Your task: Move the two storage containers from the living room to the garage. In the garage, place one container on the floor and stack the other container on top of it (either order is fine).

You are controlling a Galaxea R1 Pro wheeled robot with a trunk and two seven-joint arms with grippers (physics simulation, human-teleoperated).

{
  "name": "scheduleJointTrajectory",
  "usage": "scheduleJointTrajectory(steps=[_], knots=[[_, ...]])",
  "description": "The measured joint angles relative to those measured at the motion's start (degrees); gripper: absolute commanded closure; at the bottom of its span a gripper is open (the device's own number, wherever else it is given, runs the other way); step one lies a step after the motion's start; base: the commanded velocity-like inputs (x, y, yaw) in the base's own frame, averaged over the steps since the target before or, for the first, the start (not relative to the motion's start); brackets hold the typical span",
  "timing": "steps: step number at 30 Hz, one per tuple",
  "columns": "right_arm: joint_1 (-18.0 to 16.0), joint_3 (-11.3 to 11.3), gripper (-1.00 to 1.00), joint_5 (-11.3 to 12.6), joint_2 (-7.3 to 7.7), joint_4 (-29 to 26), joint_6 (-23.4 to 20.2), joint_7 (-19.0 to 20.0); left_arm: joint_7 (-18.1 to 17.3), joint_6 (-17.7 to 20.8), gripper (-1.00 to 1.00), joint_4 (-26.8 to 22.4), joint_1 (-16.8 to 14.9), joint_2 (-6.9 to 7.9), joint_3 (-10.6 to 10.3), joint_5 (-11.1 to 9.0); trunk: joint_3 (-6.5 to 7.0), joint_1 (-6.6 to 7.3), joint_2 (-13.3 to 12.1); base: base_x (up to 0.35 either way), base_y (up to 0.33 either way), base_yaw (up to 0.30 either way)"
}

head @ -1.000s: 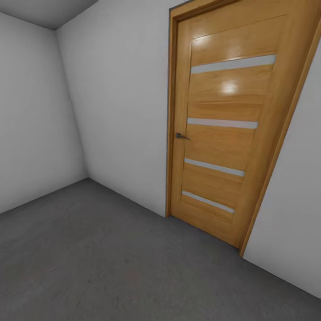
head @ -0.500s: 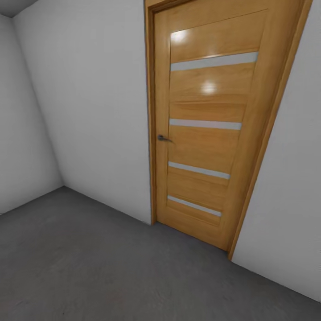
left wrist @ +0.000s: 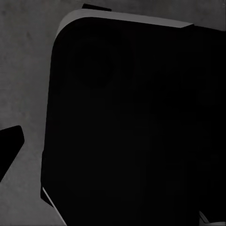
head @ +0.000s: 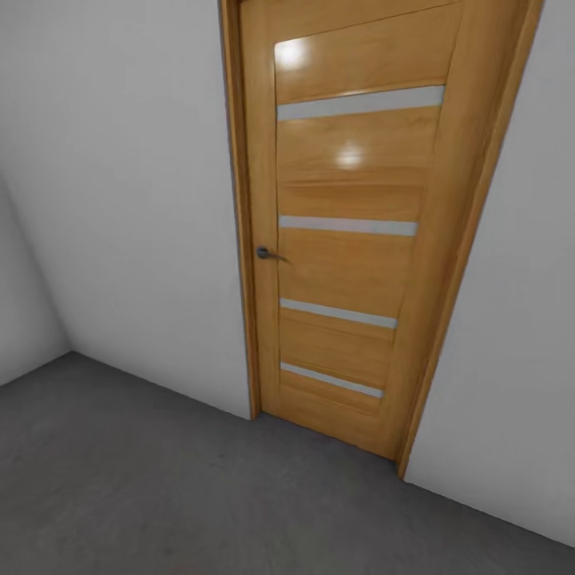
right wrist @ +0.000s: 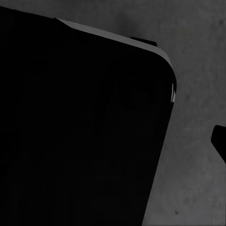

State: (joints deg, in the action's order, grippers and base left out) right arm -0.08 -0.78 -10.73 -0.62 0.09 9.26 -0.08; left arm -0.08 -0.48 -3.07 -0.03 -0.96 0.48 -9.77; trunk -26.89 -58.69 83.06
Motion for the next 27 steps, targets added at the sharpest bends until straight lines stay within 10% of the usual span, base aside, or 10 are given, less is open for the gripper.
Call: scheduleJointTrajectory(steps=[27], knots=[[0.0, 0.2, -1.0, 0.3, 0.01, 0.0, 0.0, 0.0, 0.0, -0.2, -1.0, -0.1, 0.0, 0.0, 0.0, 0.0, 0.0, -0.02, 0.0, 0.257, 0.249, -0.056]])
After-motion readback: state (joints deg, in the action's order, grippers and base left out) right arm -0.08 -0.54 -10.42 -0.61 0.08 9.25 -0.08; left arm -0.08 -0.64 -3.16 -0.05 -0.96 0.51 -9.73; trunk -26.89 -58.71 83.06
